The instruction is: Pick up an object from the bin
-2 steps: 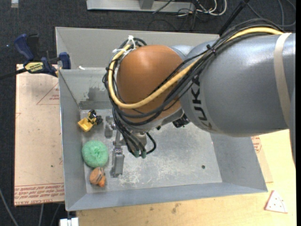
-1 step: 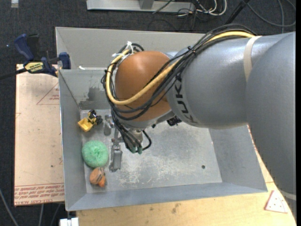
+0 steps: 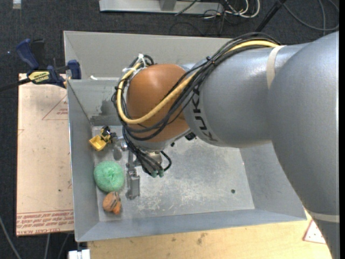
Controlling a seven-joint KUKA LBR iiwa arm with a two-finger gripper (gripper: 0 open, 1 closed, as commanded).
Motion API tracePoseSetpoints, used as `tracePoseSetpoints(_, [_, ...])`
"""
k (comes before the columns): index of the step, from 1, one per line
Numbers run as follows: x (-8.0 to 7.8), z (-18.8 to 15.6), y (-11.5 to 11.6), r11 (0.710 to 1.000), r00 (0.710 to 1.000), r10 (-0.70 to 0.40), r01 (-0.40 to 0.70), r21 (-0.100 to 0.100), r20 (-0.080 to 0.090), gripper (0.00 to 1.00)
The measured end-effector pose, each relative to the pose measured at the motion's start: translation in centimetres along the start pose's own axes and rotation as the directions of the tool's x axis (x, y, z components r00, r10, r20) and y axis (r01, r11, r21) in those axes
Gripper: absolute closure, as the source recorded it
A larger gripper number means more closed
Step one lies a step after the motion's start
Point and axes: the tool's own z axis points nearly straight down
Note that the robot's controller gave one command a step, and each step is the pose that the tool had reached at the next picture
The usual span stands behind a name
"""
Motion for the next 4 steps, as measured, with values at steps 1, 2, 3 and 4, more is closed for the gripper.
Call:
tracePoseSetpoints(1, [-2.9, 3.5, 0.3, 0.999, 0.999, 0.042, -0.042, -0.003, 0.007, 0.0])
tracePoseSetpoints(2, [-5.8, 6.7, 0.3, 0.996, 0.996, 0.085, -0.085, -0.002, 0.005, 0.0])
tracePoseSetpoints(3, [-6.0, 8.5, 1.7, 0.97, 0.97, -0.242, 0.242, -0.001, 0.004, 1.0])
tracePoseSetpoints(4, [-6.0, 8.5, 1.7, 0.97, 0.97, -0.242, 0.242, -0.001, 0.004, 1.0])
